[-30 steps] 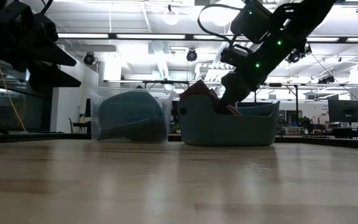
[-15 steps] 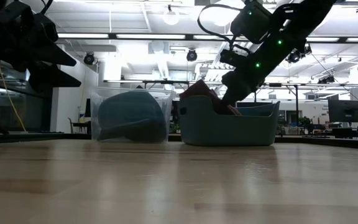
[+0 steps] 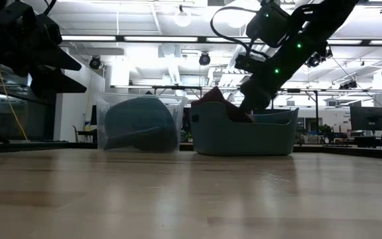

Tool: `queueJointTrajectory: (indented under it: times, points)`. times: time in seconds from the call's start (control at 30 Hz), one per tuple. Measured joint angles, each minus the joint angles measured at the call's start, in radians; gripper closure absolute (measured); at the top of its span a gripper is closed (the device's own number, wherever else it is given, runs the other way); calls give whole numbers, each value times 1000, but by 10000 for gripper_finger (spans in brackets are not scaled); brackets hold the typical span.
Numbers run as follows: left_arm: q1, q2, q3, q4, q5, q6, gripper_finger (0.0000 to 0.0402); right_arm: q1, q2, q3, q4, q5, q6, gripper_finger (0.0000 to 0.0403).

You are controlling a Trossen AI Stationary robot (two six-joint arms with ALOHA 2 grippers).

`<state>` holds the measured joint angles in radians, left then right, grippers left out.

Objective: Pick & Place hat
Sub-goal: Put the red cap into the blue bin

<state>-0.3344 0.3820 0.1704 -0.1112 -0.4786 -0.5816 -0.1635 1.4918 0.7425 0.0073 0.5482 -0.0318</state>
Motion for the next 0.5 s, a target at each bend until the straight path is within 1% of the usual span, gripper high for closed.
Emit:
queueJointTrajectory:
  times: [0.1, 0.2, 0.5]
  points:
    - [0, 0, 0, 0, 0, 0, 110, 0, 0, 7, -32, 3, -22, 397]
    - [0, 0, 0, 0, 0, 0, 110, 0, 0, 32, -106, 12, -52, 398]
    - [0, 0, 0, 0, 0, 0, 110, -1, 0, 200, -444, 23, -175, 400]
